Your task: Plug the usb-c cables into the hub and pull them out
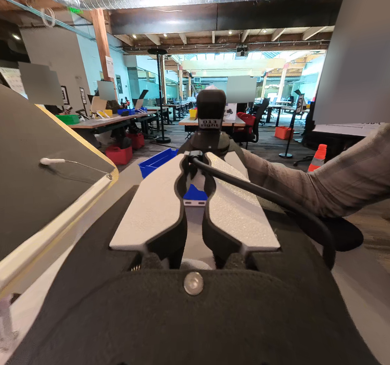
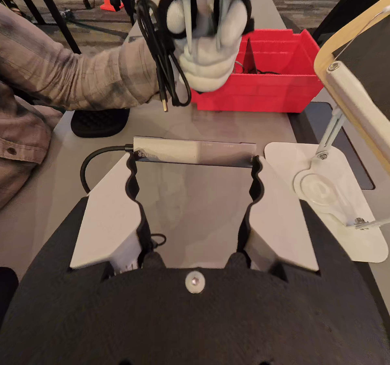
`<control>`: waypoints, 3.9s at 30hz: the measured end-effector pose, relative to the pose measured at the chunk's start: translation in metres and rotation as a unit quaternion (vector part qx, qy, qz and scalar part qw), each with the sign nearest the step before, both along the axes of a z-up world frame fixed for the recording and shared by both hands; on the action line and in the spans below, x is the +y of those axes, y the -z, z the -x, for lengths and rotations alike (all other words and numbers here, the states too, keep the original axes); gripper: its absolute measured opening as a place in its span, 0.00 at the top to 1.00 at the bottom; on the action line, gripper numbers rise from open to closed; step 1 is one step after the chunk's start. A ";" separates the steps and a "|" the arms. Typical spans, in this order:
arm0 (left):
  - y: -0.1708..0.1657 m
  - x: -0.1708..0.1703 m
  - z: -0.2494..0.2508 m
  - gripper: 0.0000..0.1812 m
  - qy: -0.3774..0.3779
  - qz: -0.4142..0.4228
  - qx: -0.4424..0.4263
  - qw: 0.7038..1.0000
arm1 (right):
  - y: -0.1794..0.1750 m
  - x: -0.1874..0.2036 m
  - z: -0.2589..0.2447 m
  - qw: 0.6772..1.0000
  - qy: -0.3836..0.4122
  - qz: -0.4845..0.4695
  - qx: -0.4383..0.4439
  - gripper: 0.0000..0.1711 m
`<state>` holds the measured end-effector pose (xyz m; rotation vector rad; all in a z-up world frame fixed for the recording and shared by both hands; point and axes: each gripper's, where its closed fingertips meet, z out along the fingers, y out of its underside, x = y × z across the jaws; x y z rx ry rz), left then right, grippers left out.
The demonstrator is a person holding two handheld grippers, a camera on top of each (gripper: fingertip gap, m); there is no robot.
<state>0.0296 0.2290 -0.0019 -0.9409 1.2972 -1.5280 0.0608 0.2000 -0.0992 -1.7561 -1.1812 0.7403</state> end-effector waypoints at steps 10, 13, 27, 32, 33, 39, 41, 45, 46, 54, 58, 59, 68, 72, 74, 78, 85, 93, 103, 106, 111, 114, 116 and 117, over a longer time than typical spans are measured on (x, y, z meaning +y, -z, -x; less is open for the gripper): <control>0.032 -0.033 -0.035 0.93 0.018 -0.028 0.103 0.994 | -0.027 -0.012 -0.021 0.999 0.002 -0.022 0.033 0.37; 0.034 -0.037 -0.041 0.93 0.017 -0.030 0.109 0.993 | -0.030 -0.014 -0.024 0.999 0.004 -0.026 0.034 0.37; 0.051 -0.047 -0.050 0.93 0.014 -0.059 0.154 0.986 | -0.025 -0.013 -0.029 0.999 0.017 -0.028 -0.001 0.37; 0.053 -0.050 -0.048 0.93 0.021 -0.071 0.160 0.984 | -0.023 -0.015 -0.028 1.000 0.011 -0.023 -0.002 0.37; 0.054 -0.050 -0.048 0.93 0.019 -0.077 0.164 0.983 | -0.022 -0.015 -0.028 1.000 0.010 -0.021 -0.003 0.37; 0.059 -0.055 -0.046 0.93 0.026 -0.100 0.177 0.979 | -0.019 -0.019 -0.024 1.000 -0.006 -0.011 -0.003 0.37; 0.061 -0.055 -0.046 0.93 0.022 -0.109 0.184 0.977 | -0.017 -0.020 -0.024 1.000 -0.008 -0.009 -0.005 0.37; 0.061 -0.056 -0.045 0.93 0.027 -0.112 0.185 0.976 | -0.017 -0.021 -0.022 1.000 -0.010 -0.011 -0.012 0.37; 0.061 -0.056 -0.045 0.93 0.028 -0.111 0.184 0.976 | -0.017 -0.020 -0.022 1.000 -0.009 -0.014 -0.013 0.37; 0.061 -0.056 -0.045 0.93 0.025 -0.120 0.178 0.976 | -0.019 -0.019 -0.022 1.000 -0.009 -0.020 -0.012 0.38; 0.061 -0.056 -0.046 0.93 0.027 -0.117 0.166 0.979 | -0.020 -0.020 -0.023 1.000 -0.009 -0.021 -0.010 0.38; 0.060 -0.057 -0.046 0.93 0.029 -0.116 0.162 0.980 | -0.021 -0.020 -0.023 1.000 -0.009 -0.021 -0.007 0.38; 0.057 -0.057 -0.046 0.92 0.033 -0.109 0.144 0.983 | -0.025 -0.020 -0.023 0.999 -0.002 -0.034 -0.019 0.38; 0.055 -0.059 -0.045 0.92 0.048 -0.099 0.132 0.985 | -0.027 -0.023 -0.021 0.999 -0.008 -0.036 -0.015 0.38; 0.055 -0.061 -0.044 0.92 0.057 -0.096 0.125 0.986 | -0.027 -0.024 -0.019 0.999 -0.013 -0.036 -0.014 0.38; 0.055 -0.063 -0.041 0.93 0.067 -0.098 0.121 0.986 | -0.027 -0.025 -0.017 0.999 -0.021 -0.037 -0.011 0.38; 0.053 -0.061 -0.046 0.93 0.043 -0.113 0.106 0.987 | -0.028 -0.022 -0.019 0.999 -0.013 -0.039 -0.005 0.38; 0.049 -0.060 -0.047 0.93 0.031 -0.121 0.091 0.988 | -0.032 -0.023 -0.020 0.999 -0.010 -0.041 0.004 0.38; 0.050 -0.066 -0.041 0.93 0.078 -0.089 0.087 0.989 | -0.032 -0.028 -0.017 0.998 -0.012 -0.054 -0.031 0.38; 0.052 -0.068 -0.042 0.93 0.083 -0.089 0.088 0.989 | -0.030 -0.029 -0.017 0.998 -0.016 -0.051 -0.034 0.38; 0.052 -0.065 -0.043 0.93 0.075 -0.090 0.087 0.989 | -0.029 -0.028 -0.018 0.998 -0.016 -0.048 -0.024 0.38; 0.050 -0.062 -0.046 0.93 0.059 -0.091 0.085 0.990 | -0.030 -0.025 -0.021 0.999 -0.011 -0.046 -0.011 0.38; 0.054 -0.060 -0.048 0.93 0.043 -0.109 0.100 0.988 | -0.027 -0.023 -0.024 0.999 -0.004 -0.044 -0.021 0.38; 0.055 -0.060 -0.048 0.93 0.039 -0.115 0.108 0.987 | -0.027 -0.023 -0.024 0.999 -0.004 -0.044 -0.020 0.38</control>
